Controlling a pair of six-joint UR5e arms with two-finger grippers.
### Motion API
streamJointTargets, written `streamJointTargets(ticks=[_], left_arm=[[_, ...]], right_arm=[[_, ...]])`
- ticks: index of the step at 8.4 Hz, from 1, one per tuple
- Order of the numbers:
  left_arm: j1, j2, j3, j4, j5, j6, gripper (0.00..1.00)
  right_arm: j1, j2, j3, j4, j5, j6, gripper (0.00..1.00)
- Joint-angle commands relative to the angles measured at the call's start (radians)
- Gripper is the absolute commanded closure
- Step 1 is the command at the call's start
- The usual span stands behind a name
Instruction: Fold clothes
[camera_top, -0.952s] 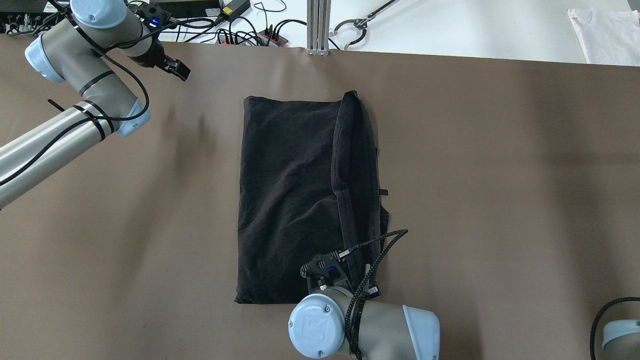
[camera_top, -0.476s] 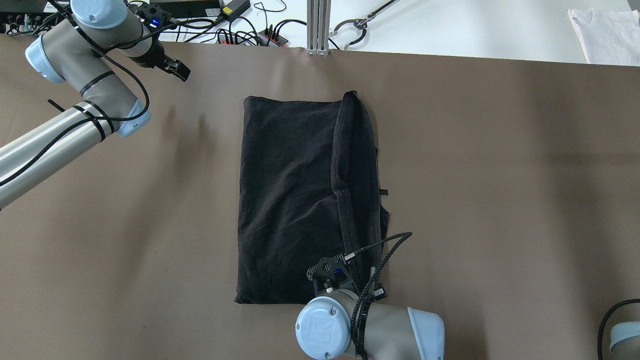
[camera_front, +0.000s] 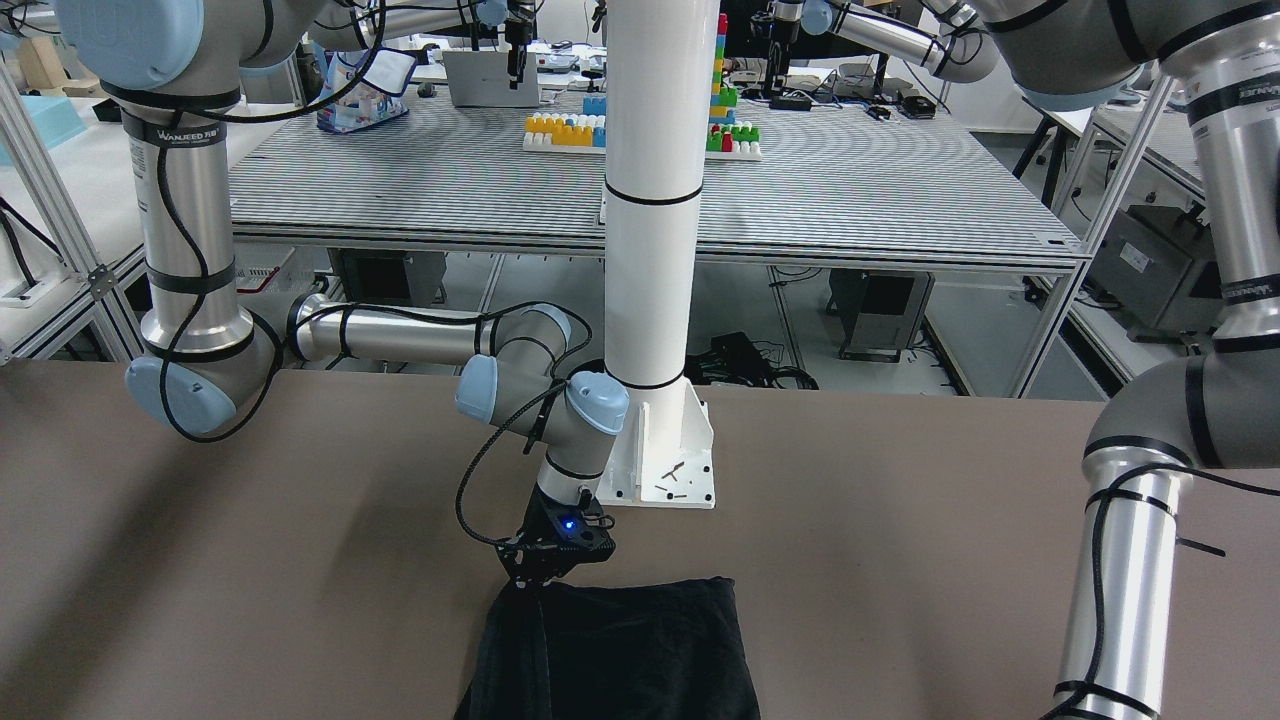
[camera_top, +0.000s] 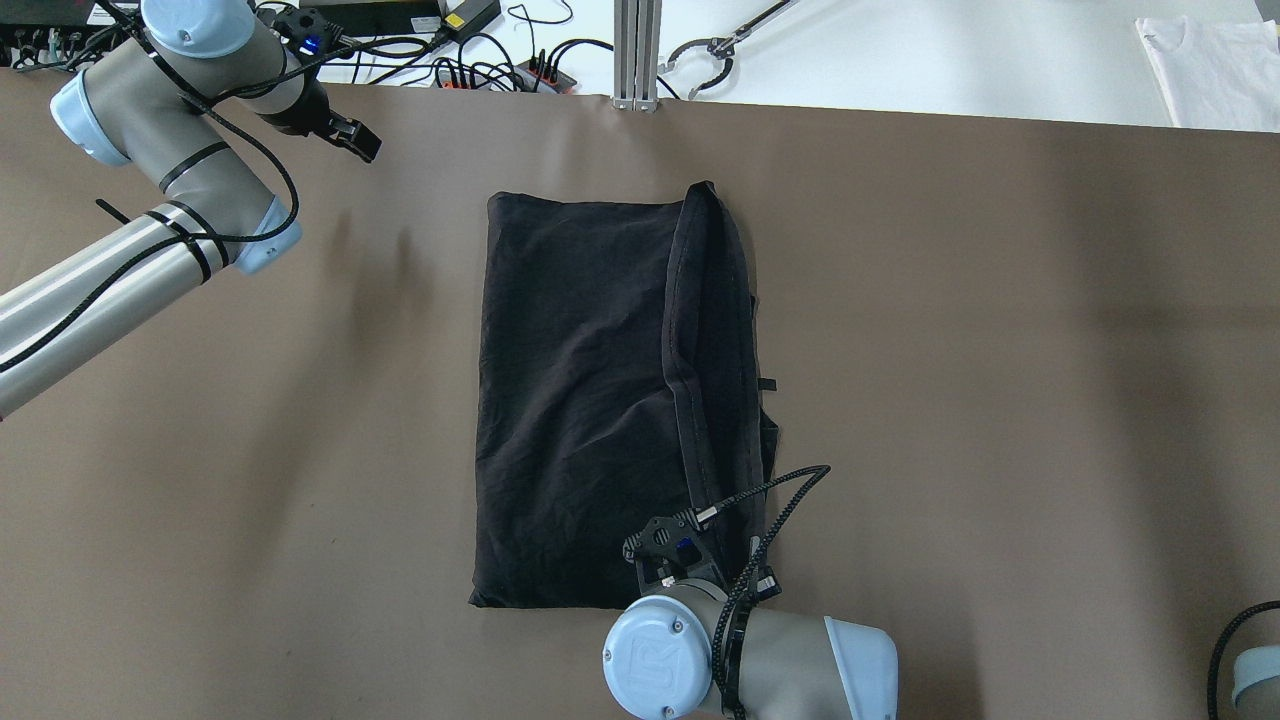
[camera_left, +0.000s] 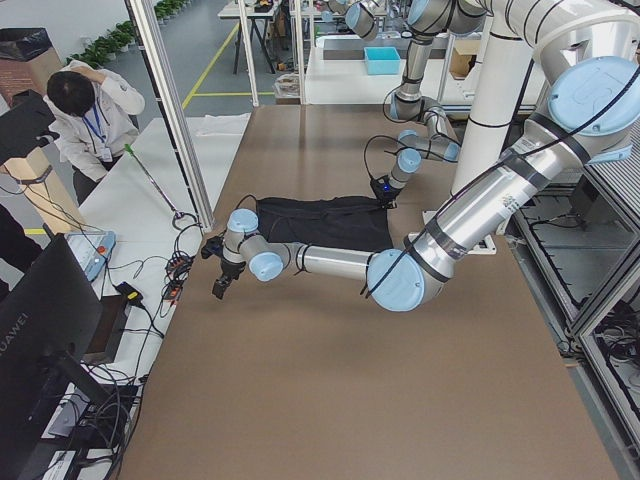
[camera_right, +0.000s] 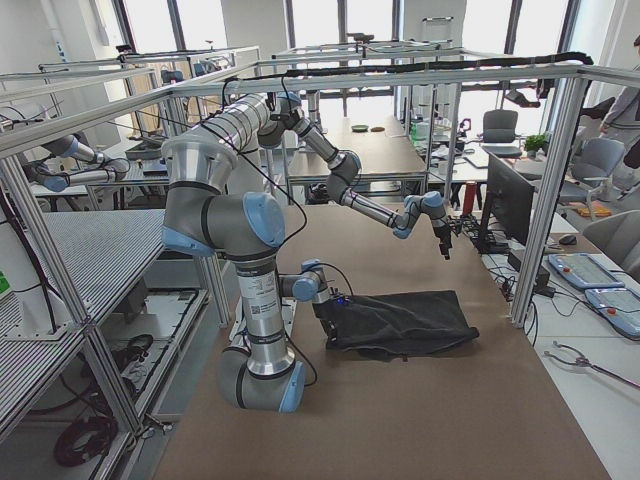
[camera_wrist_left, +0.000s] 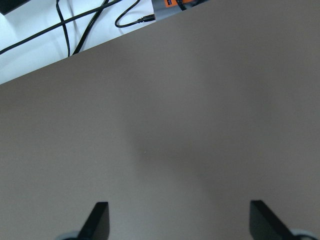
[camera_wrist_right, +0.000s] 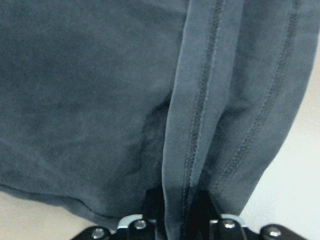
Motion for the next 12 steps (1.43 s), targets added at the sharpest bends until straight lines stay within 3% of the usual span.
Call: streamJointTargets(ticks=[1,5,7,9,11,12], left_arm=[[0.0,0.0,0.0,0.0,0.0,0.0,0.0],[0.002,0.0,0.0,0.001,0.0,0.0,0.0],[0.0,0.0,0.0,0.0,0.0,0.0,0.0],[0.002,0.0,0.0,0.0,0.0,0.0,0.0],[0.002,0.0,-0.002,0.0,0.0,0.0,0.0],[0.002,0.0,-0.002,0.0,0.002,0.0,0.0]], right_arm=[[0.0,-0.001,0.022,0.014,0.001,-0.015,0.8],[0.0,-0.008,0.032,0.014,0.001,-0.015,0.8],[0.0,-0.01,0.032,0.014,-0.001,-0.013,1.0],[0.003,-0.01,0.035,0.017,0.002,-0.015,1.0],[0.009,-0.031,0.093,0.017,0.007,-0.015,1.0],[0.011,-0.095,0.165,0.019,0.008,-0.006,1.0]])
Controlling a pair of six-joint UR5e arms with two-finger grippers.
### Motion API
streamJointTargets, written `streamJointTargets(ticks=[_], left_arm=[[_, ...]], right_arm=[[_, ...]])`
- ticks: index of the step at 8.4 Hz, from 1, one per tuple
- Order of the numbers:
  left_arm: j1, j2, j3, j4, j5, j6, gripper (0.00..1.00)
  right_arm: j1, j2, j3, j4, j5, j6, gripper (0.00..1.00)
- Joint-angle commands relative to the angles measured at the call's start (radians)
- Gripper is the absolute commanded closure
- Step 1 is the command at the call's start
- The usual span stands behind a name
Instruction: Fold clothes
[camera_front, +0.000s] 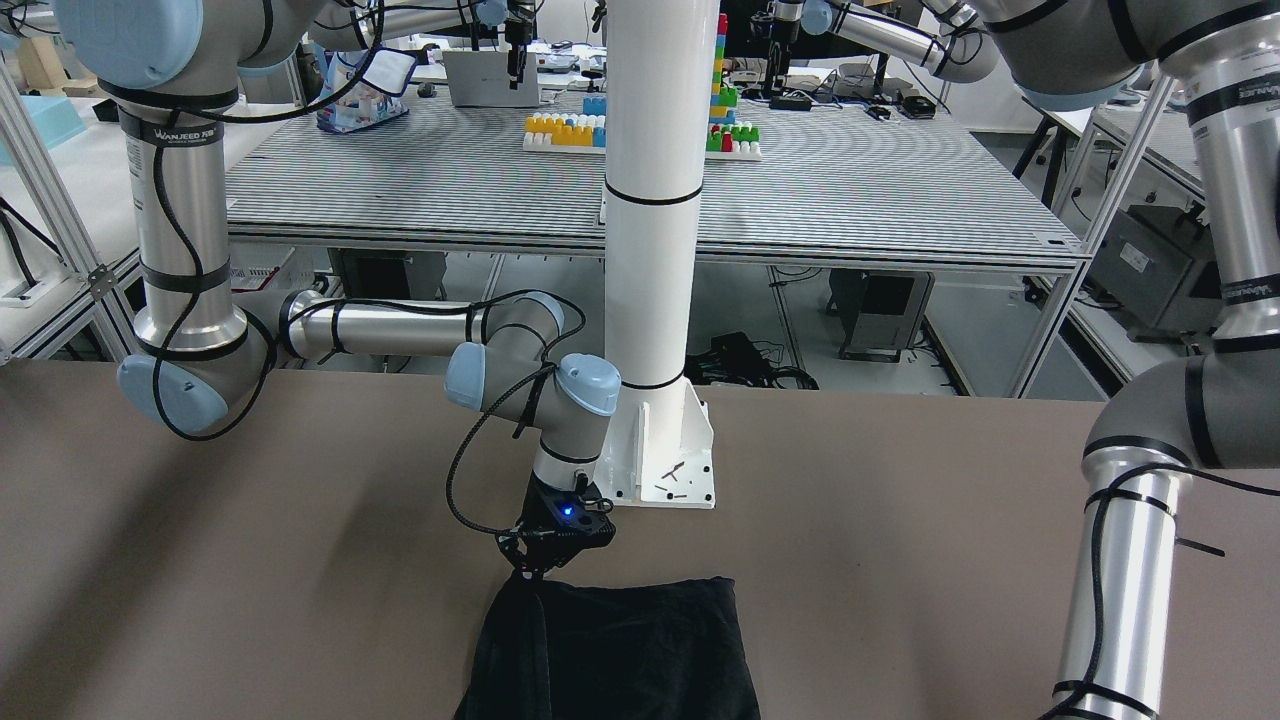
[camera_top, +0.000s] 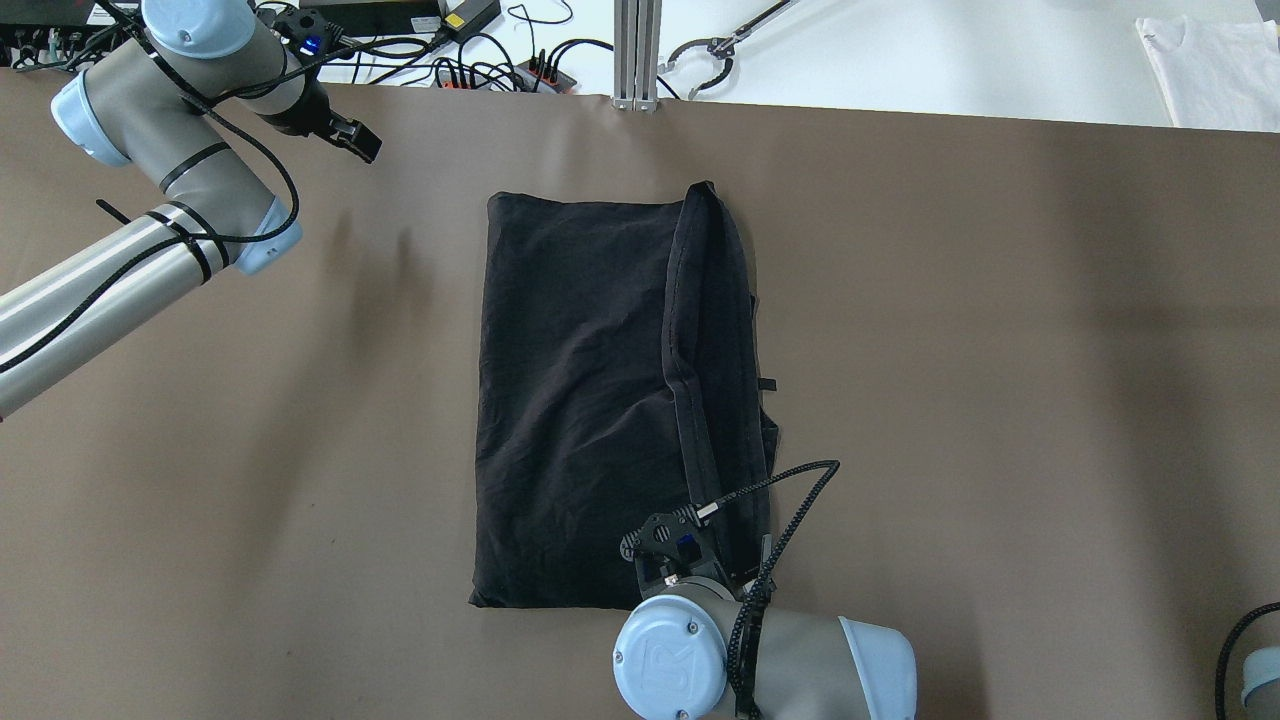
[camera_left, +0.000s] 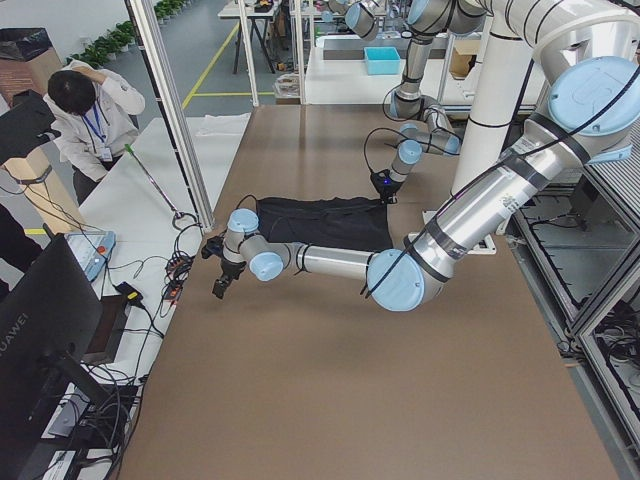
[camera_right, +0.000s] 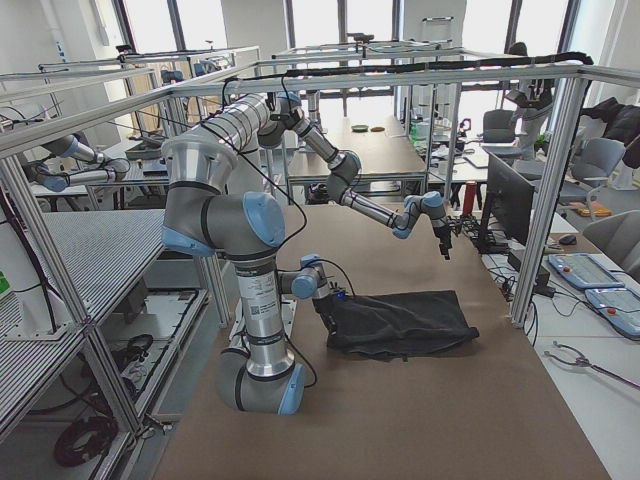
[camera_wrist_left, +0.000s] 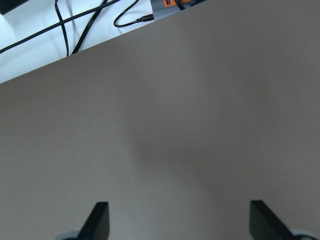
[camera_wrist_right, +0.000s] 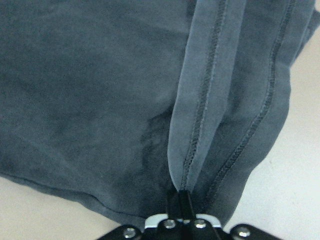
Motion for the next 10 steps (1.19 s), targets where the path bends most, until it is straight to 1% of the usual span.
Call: streamJointTargets(ticks=[1,2,3,4,5,6,7,8,9,10], left_arm=[[0.0,0.0,-0.001,0.0,0.001,0.0,0.0],[0.0,0.002,-0.001,0.0,0.0,0.0,0.0],[0.0,0.002,-0.001,0.0,0.0,0.0,0.0],[0.0,0.002,-0.001,0.0,0.001,0.0,0.0],[0.0,0.002,-0.001,-0.002,0.001,0.0,0.0],[0.0,0.002,-0.001,-0.003,0.001,0.0,0.0],[0.0,0.002,-0.001,-0.003,0.001,0.0,0.0],[0.0,0.002,-0.001,-0.003,0.001,0.0,0.0],[0.0,0.0,-0.001,-0.003,0.0,-0.003,0.0],[0.0,0.0,-0.001,-0.003,0.001,-0.003,0.0]], right_arm=[[0.004,-0.142,0.165,0.009,0.004,0.034,1.0],[-0.003,-0.209,0.181,0.079,0.002,0.099,1.0],[-0.026,-0.283,0.166,0.191,-0.005,0.178,1.0],[-0.034,-0.311,0.167,0.245,-0.007,0.209,1.0],[-0.036,-0.308,0.169,0.246,-0.007,0.245,1.0],[-0.046,-0.303,0.173,0.247,-0.007,0.327,0.76],[-0.05,-0.3,0.174,0.247,-0.007,0.36,0.32],[-0.05,-0.285,0.174,0.247,-0.005,0.358,0.08],[-0.039,-0.259,0.164,0.247,-0.005,0.345,0.07],[0.005,-0.241,0.163,0.236,-0.001,0.31,0.07]])
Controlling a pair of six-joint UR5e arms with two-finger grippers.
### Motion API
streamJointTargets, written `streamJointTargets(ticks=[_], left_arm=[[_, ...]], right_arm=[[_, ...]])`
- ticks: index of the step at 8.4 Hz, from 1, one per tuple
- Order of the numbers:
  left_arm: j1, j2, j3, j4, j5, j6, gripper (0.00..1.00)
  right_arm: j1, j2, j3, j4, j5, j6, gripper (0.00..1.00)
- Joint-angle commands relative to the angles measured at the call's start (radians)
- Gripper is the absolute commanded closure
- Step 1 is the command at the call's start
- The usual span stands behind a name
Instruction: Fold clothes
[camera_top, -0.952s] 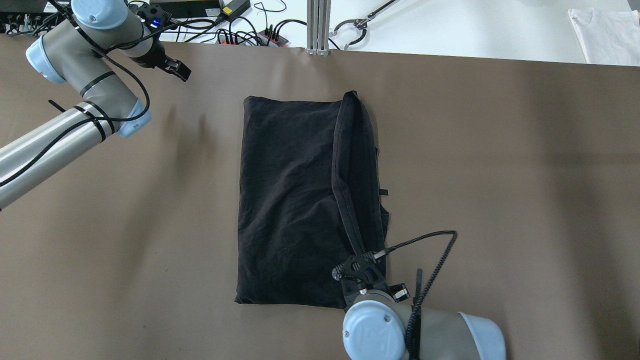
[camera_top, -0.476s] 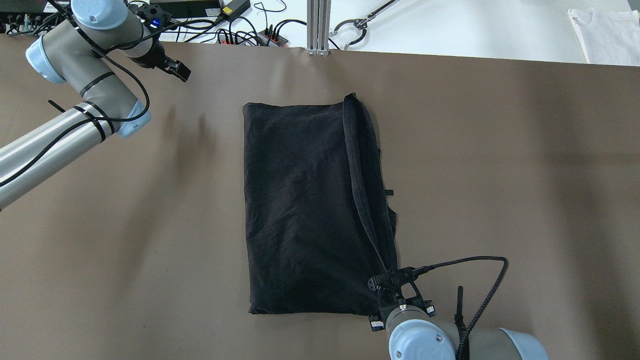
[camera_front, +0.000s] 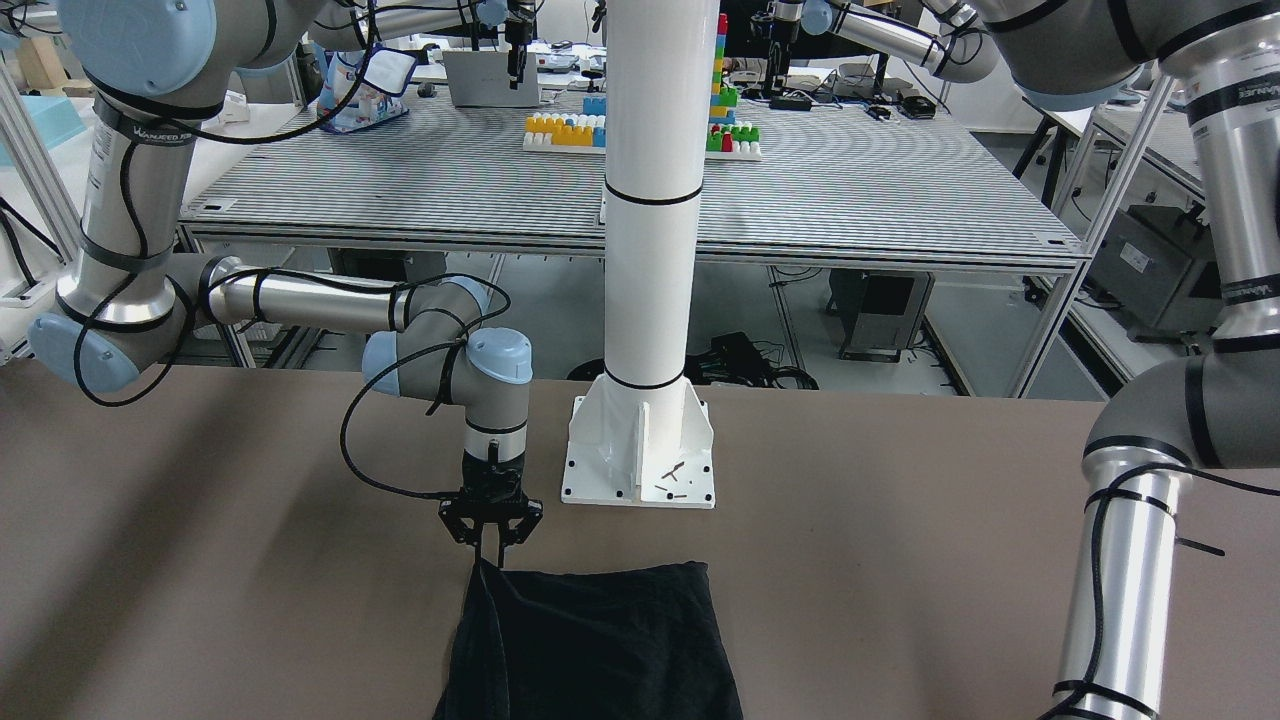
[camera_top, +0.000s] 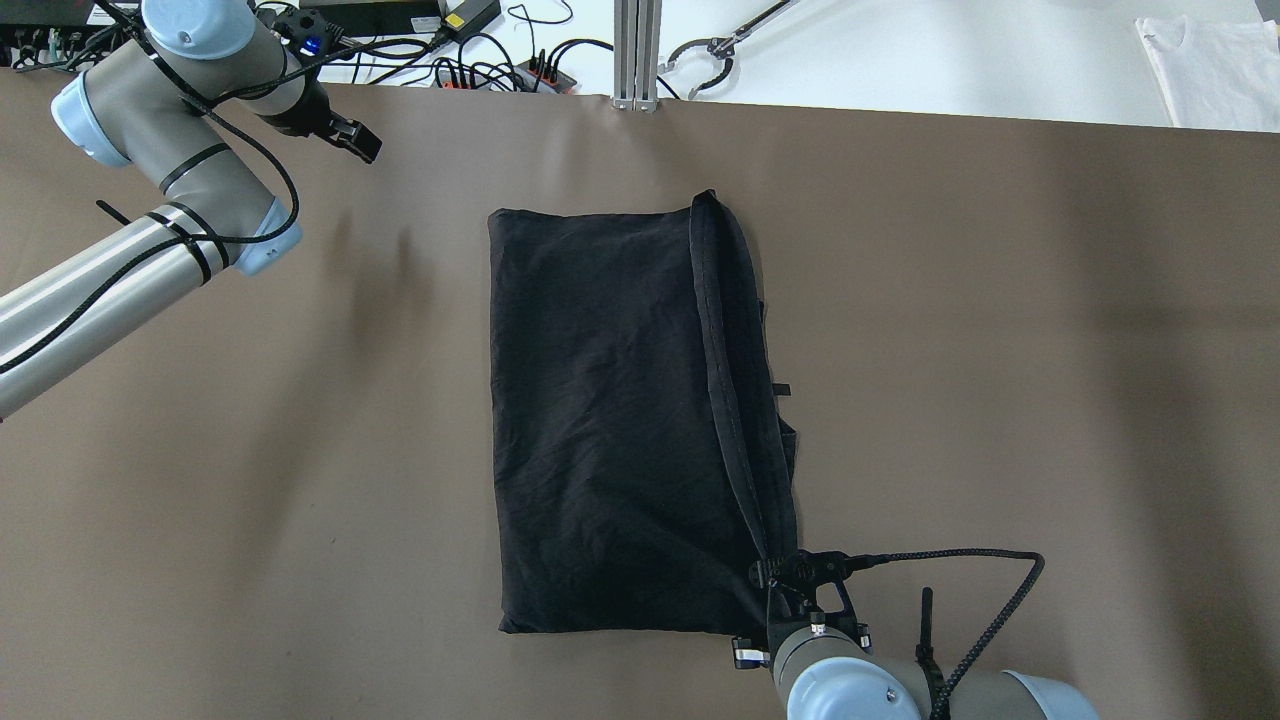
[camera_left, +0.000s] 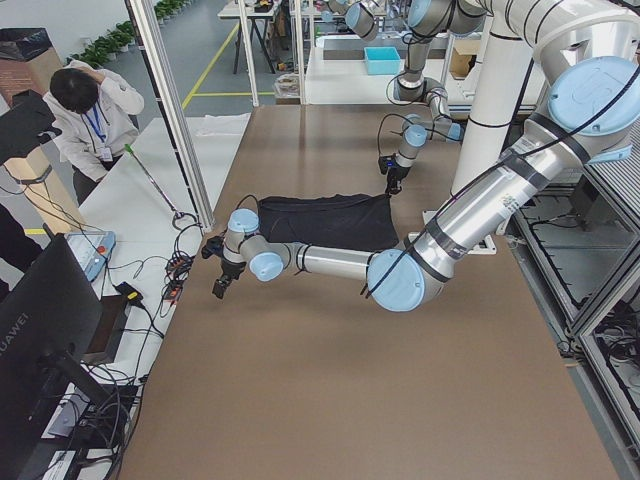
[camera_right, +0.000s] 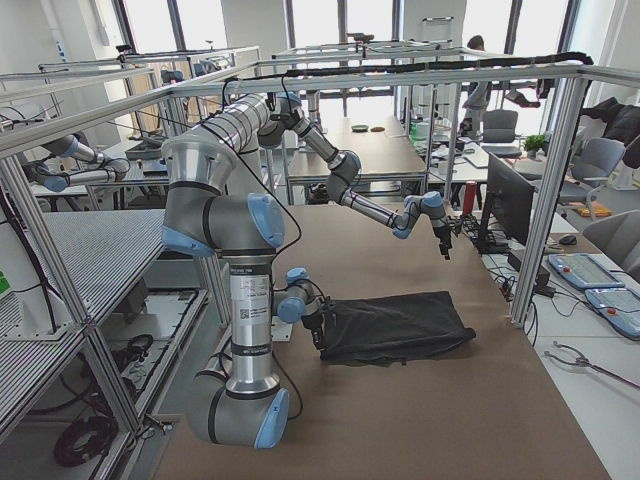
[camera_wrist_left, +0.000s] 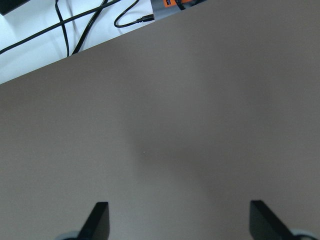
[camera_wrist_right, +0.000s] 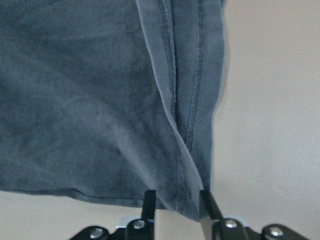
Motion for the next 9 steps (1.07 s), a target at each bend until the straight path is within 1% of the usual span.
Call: streamJointTargets(ticks=[1,2,4,5,6,8,9], left_arm=[[0.0,-0.001,0.0,0.0,0.001,-0.002,0.0],[0.0,-0.001,0.0,0.0,-0.001,-0.002,0.0],[0.0,-0.001,0.0,0.0,0.001,-0.002,0.0],[0.002,-0.001,0.0,0.0,-0.001,-0.002,0.0],[0.002,-0.001,0.0,0.0,0.001,-0.002,0.0],[0.002,-0.001,0.0,0.0,0.001,-0.002,0.0],[0.002,-0.001,0.0,0.0,-0.001,-0.002,0.0]], right_arm=[[0.092,0.062,-0.026,-0.013,0.008,-0.097,0.07],[0.145,0.117,-0.087,-0.013,0.009,-0.149,0.07],[0.213,0.232,-0.262,-0.011,0.011,-0.2,0.07],[0.233,0.275,-0.332,-0.013,0.017,-0.249,0.07],[0.255,0.286,-0.38,-0.013,0.047,-0.303,0.07],[0.27,0.286,-0.402,-0.014,0.058,-0.337,0.07],[0.272,0.286,-0.402,-0.016,0.09,-0.337,0.07]])
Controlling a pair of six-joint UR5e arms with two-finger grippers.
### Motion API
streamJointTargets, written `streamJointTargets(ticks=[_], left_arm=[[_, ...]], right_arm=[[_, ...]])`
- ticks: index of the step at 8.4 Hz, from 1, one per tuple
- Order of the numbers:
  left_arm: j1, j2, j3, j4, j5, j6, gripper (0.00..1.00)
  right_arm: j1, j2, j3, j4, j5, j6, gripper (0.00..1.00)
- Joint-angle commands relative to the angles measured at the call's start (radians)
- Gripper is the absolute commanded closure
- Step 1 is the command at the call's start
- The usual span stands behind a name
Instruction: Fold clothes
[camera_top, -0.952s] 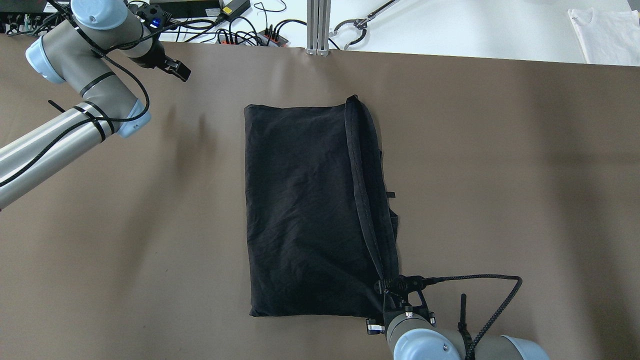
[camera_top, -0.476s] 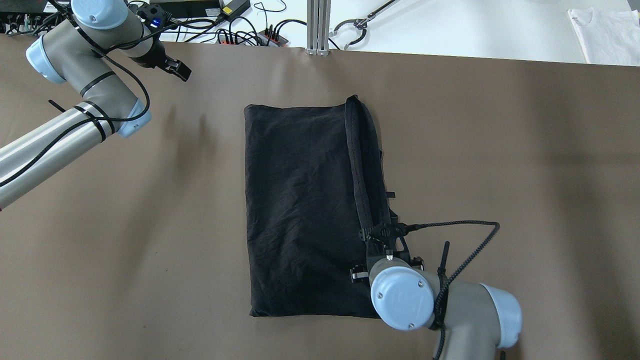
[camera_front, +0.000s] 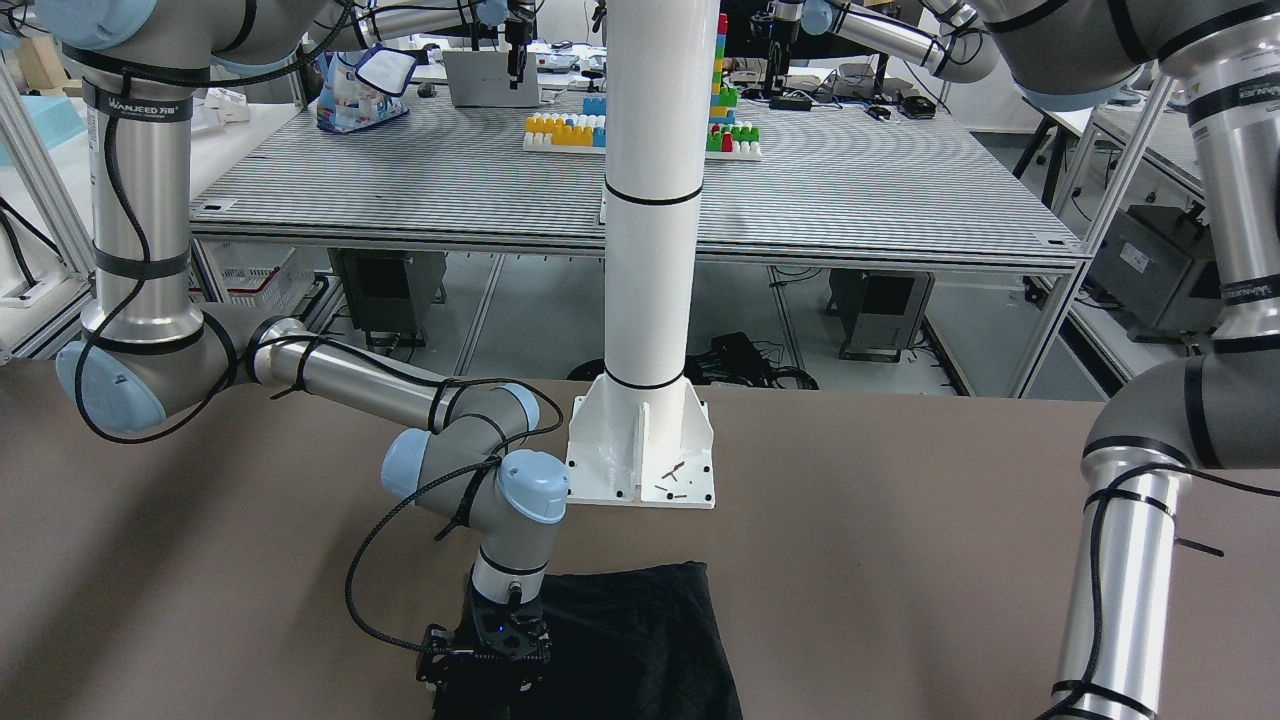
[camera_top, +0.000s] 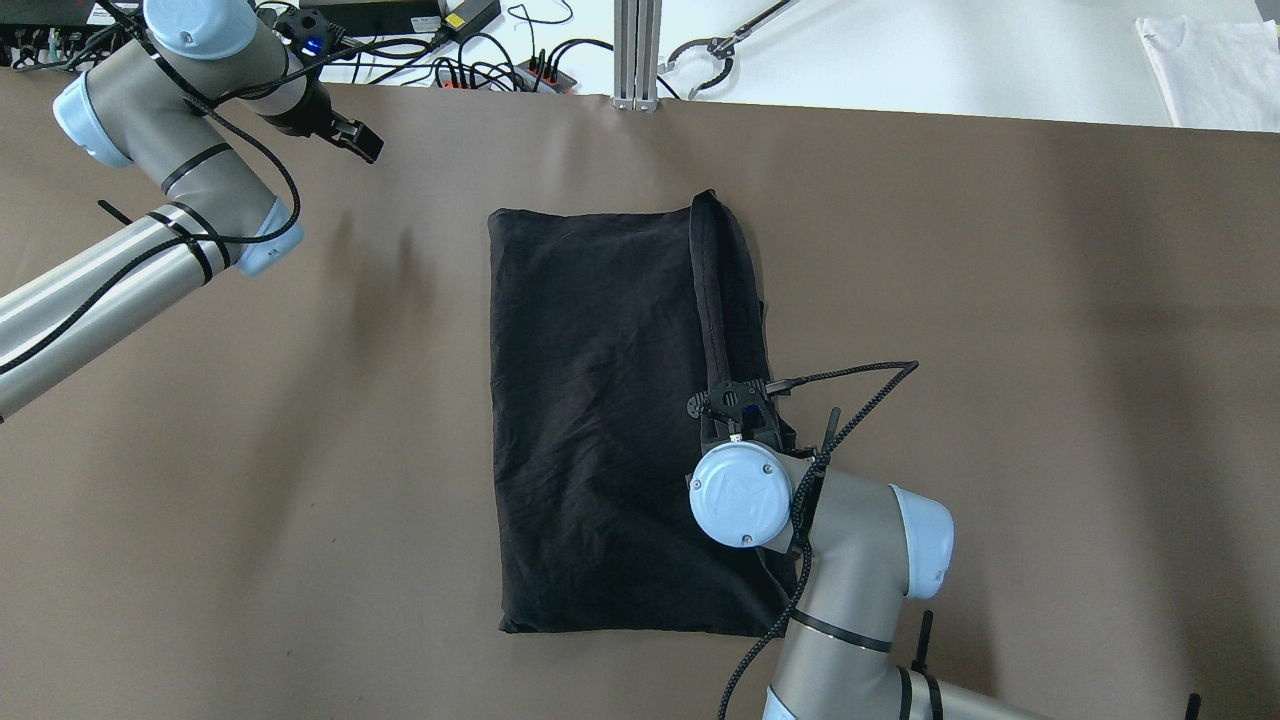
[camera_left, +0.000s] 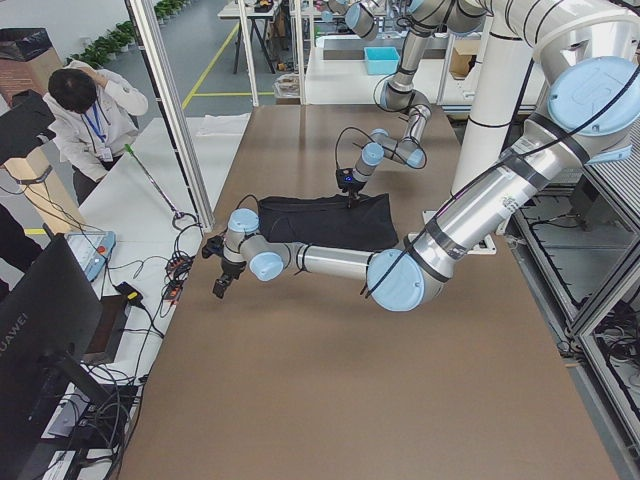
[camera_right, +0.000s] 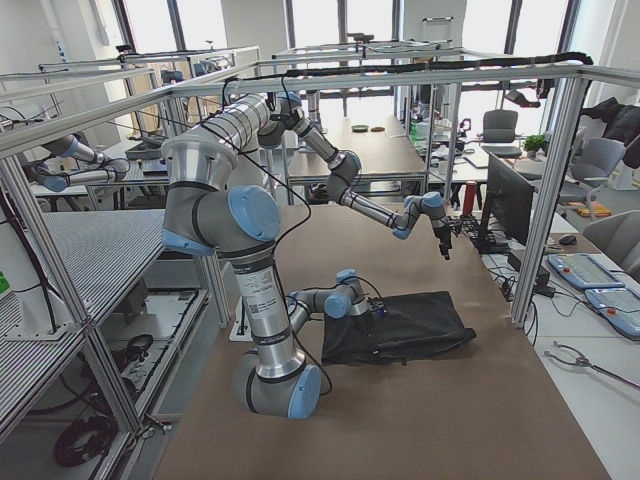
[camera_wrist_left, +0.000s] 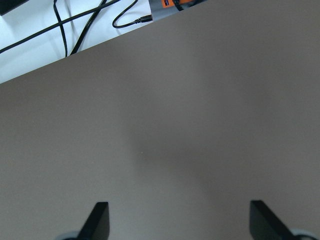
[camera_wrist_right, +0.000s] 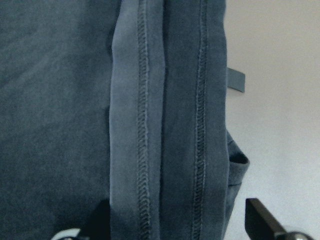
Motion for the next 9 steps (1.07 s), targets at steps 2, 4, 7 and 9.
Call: streamJointTargets(ticks=[2,4,7,9], left_arm=[[0.005,-0.002,0.0,0.0,0.001,0.0,0.0],[0.006,-0.002,0.0,0.0,-0.001,0.0,0.0],[0.006,-0.002,0.0,0.0,0.001,-0.009,0.0],[0.006,-0.002,0.0,0.0,0.001,-0.009,0.0]], right_arm=[[0.055,0.003,-0.017,-0.015,0.1,-0.074,0.07],[0.139,-0.015,-0.015,-0.012,0.107,-0.165,0.07],[0.19,-0.09,-0.015,0.025,0.114,-0.246,0.07],[0.207,-0.082,-0.012,0.062,0.129,-0.246,0.07]])
